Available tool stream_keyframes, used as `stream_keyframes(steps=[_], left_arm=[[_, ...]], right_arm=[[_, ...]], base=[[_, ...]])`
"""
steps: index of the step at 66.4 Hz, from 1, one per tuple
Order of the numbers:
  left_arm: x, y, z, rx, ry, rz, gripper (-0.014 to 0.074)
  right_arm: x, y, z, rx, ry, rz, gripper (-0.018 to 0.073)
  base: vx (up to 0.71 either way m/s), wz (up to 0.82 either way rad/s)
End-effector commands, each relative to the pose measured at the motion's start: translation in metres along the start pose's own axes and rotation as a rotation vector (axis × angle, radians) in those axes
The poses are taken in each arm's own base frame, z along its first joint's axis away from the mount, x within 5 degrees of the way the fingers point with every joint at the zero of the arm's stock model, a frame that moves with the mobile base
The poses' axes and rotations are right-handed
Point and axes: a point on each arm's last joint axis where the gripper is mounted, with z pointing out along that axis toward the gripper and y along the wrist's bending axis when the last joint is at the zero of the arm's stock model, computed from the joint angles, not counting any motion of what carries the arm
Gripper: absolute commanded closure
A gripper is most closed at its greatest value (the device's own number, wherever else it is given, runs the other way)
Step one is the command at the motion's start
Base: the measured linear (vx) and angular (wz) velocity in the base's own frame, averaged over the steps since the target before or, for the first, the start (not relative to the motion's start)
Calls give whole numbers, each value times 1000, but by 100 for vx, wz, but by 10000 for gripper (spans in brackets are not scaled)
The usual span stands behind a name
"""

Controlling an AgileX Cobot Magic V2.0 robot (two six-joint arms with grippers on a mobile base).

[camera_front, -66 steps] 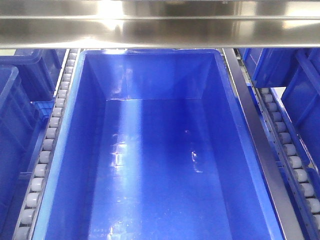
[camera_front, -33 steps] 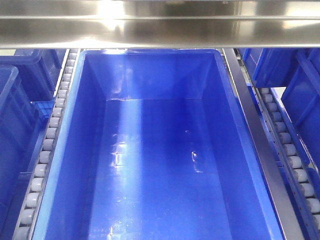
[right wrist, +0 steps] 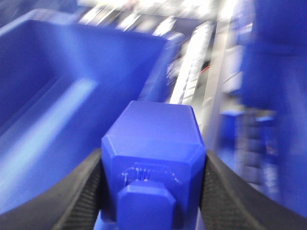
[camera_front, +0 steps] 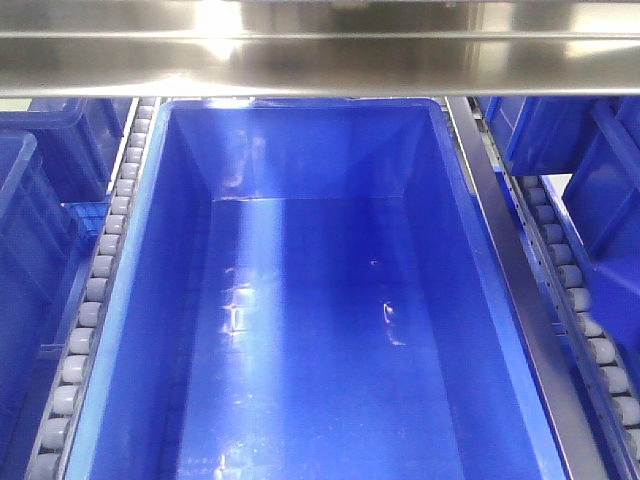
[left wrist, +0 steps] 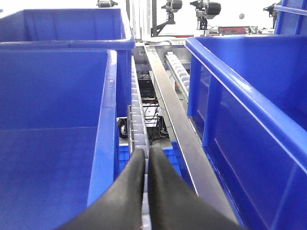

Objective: Pour parts from conveyor to right shelf
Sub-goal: 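Turn and stop facing an empty blue bin on the shelf, then move the right gripper with the part down into the blue bin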

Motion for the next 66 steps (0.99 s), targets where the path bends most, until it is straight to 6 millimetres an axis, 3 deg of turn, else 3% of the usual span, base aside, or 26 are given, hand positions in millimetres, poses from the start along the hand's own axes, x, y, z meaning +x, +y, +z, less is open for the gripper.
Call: stream_keyframes(steps=[1, 14, 27, 51, 66], left_arm=[[-14, -1, -2, 10, -110, -14, 603], [-14, -1, -2, 10, -110, -14, 603], [-14, -1, -2, 10, -110, -14, 603], [-14, -1, -2, 10, -110, -14, 603], [-14, -1, -2, 10, -110, -14, 603]], right_arm=[[-27, 5, 13, -56, -28, -33, 551], [-54, 28, 58, -176, 148, -104, 546], [-76, 62, 121, -249, 293, -157, 540], [-74, 109, 241, -276, 632, -23, 531], [-70, 125, 295, -210, 743, 60, 499]], base=[[0, 0], [0, 0], [0, 0], [0, 0], [0, 0]])
